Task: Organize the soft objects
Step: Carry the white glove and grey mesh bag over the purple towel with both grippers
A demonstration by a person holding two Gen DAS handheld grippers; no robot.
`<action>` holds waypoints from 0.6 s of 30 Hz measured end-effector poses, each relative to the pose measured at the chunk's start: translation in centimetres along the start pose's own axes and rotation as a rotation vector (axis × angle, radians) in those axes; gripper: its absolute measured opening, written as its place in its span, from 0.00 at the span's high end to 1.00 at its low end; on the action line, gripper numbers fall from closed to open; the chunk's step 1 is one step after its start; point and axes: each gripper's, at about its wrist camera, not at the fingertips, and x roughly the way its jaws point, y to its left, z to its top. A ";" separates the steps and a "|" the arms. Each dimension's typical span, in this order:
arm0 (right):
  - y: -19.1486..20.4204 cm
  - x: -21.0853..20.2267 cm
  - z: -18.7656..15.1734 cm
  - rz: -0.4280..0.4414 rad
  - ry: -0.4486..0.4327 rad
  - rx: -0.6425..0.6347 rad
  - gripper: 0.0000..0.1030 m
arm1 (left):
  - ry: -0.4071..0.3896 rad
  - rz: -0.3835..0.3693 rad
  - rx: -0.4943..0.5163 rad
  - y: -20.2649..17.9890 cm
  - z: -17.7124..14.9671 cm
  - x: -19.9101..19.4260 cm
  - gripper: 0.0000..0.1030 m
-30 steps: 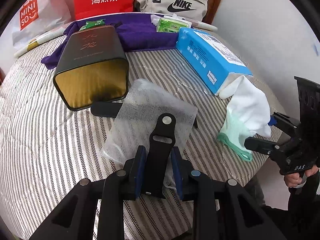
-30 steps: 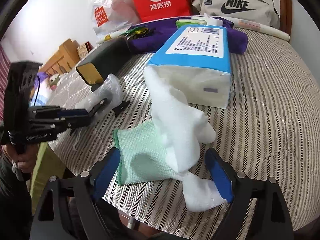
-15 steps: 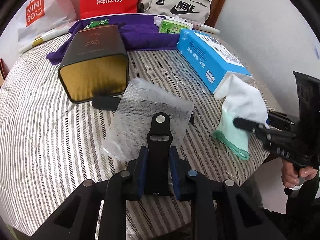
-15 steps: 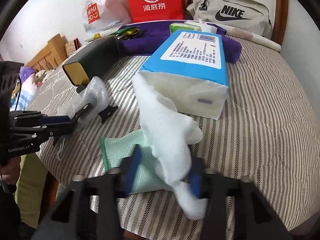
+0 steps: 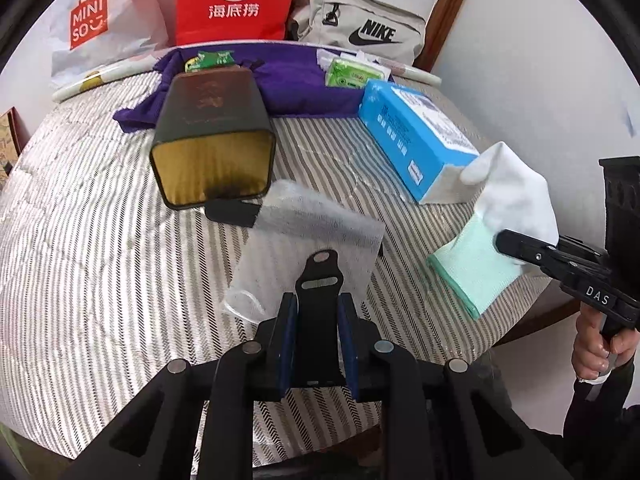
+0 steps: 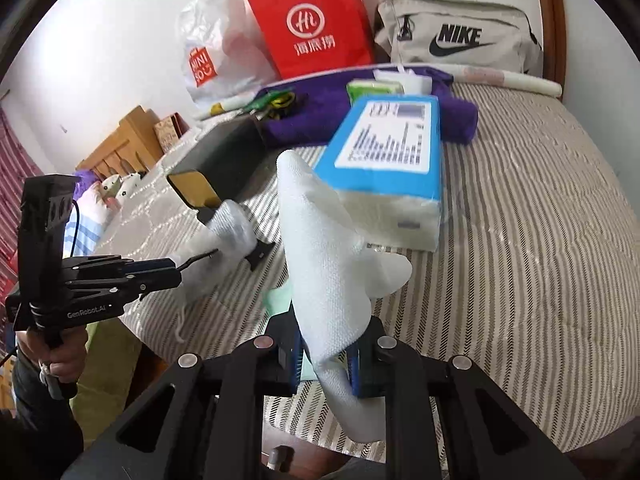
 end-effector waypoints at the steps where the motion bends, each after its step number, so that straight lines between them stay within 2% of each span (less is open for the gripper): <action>1: 0.1 -0.3 0.1 0.004 -0.006 -0.002 0.83 | -0.004 0.001 -0.002 0.0 0.1 -0.1 0.81; 5: 0.2 -1.2 0.3 0.011 -0.028 0.000 0.83 | -0.023 0.002 -0.006 0.0 0.3 -0.8 0.81; 12: 0.7 -1.7 0.3 0.020 -0.033 -0.012 0.83 | -0.008 0.003 -0.003 -0.1 -0.3 -0.6 0.81; 18: 0.9 -1.4 0.1 0.024 -0.011 -0.018 0.83 | 0.054 0.033 0.013 -0.2 -0.9 1.3 0.81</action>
